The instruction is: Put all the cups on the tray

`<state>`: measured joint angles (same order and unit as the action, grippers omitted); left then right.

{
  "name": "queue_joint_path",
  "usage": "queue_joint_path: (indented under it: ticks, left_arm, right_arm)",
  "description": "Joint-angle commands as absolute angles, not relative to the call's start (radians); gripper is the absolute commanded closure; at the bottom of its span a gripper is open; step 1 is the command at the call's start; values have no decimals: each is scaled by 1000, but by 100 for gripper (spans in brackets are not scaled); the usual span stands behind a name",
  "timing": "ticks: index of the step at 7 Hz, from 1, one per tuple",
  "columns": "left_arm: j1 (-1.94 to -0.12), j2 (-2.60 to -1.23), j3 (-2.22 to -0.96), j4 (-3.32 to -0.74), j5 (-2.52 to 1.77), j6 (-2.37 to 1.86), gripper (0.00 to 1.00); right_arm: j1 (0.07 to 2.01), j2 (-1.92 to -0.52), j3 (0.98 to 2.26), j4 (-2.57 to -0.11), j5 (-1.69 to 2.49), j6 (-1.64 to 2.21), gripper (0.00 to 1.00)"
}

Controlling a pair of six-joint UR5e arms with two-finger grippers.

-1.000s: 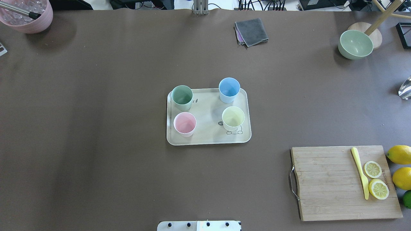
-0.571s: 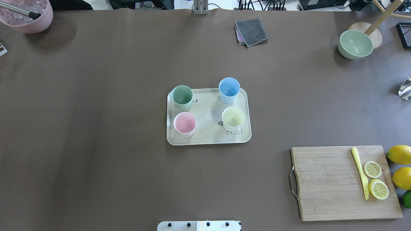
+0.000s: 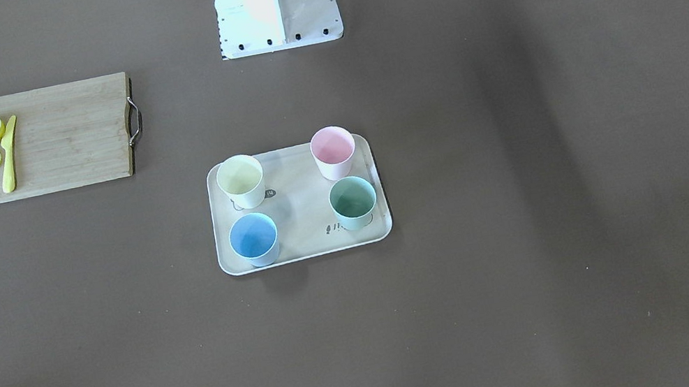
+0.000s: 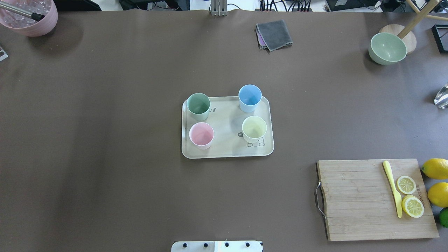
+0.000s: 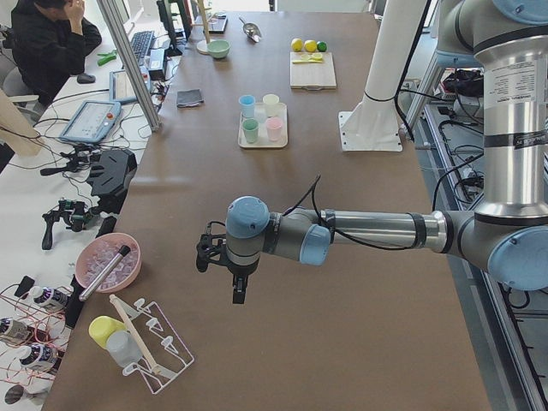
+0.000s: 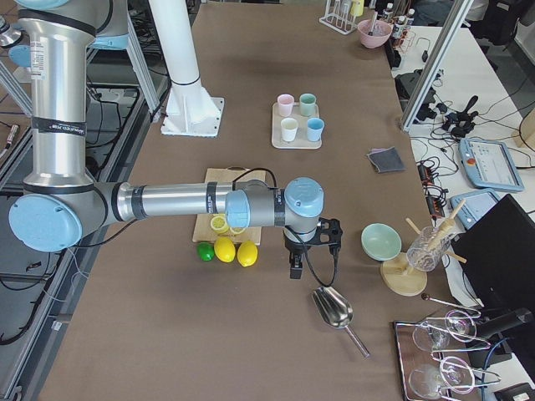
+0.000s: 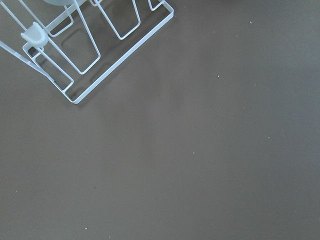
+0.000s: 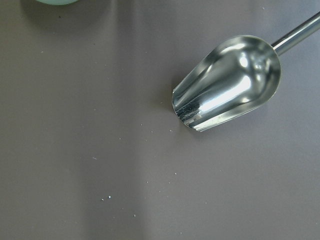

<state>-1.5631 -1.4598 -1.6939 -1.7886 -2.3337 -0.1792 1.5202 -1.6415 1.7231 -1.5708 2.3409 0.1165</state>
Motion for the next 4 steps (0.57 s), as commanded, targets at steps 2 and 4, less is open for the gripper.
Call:
queue_joint_path:
  ticks: [2,4]
  left_arm:
    - [-1563,-1468,-1683,-1787,-2333,-179,2]
    - [-1562,-1474,-1678,-1787,-2333,-178,2]
  right_arm:
    - [1520,-1641,1723,-1572,2341,118,0]
    - [1520,-1641,1723,-1572,2341,117,0]
